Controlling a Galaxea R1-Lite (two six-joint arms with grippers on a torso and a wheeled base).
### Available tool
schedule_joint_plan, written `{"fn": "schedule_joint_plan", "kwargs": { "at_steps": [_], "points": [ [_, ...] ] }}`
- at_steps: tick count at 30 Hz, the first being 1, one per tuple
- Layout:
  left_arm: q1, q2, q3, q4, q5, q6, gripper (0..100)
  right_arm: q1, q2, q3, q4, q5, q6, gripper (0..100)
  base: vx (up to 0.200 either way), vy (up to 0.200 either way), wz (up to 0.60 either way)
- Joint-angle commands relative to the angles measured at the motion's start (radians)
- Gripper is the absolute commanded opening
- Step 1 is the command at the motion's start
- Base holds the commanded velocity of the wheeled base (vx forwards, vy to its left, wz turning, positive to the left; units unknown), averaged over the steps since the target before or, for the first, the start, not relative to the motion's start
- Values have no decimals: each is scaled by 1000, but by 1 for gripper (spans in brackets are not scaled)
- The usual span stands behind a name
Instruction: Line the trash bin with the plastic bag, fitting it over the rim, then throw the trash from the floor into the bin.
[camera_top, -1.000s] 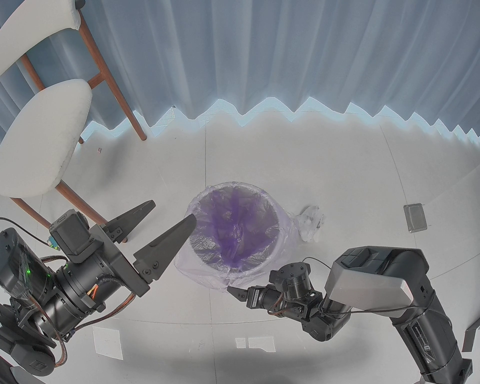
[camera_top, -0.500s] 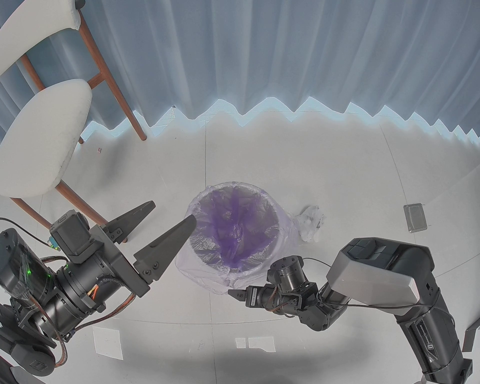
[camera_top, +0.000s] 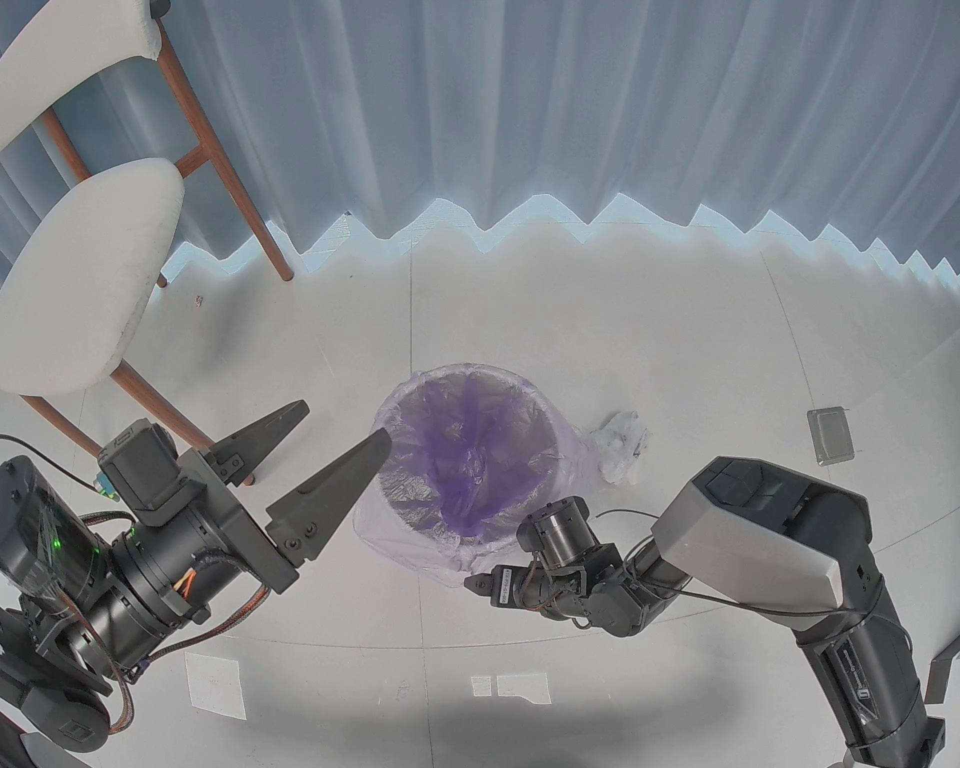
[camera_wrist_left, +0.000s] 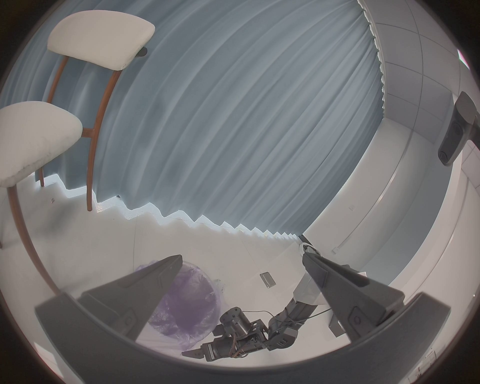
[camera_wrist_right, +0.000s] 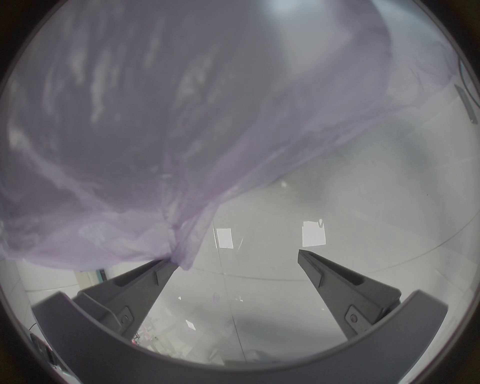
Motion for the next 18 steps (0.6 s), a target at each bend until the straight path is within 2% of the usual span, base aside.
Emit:
{"fn": "schedule_joint_plan", "kwargs": {
  "at_steps": [1,3,8,9,12,14,16,18],
  "points": [
    [-4,-5,0,-1,0,16,100,8,-17,29,-59,-42,6,100,0,0,0],
    [-4,-7,0,-1,0,22,100,8,-63,104,-128,-42,11,100,0,0,0],
    [-5,-7,-2,-1,0,27,100,41,-215,434,-409,13,37,100,0,0,0],
    [-5,-7,0,-1,0,29,100,41,-224,457,-426,13,38,100,0,0,0],
    [-18,-7,0,-1,0,29,100,55,-302,711,-671,58,42,100,0,0,0],
    [-19,-5,1,-1,0,29,100,55,-313,776,-739,72,42,100,0,0,0],
    [-21,-4,1,-1,0,30,100,43,-301,917,-901,78,42,100,0,0,0],
    [-25,-4,3,-1,0,30,100,-9,-264,958,-1020,78,42,100,0,0,0]
  ]
}}
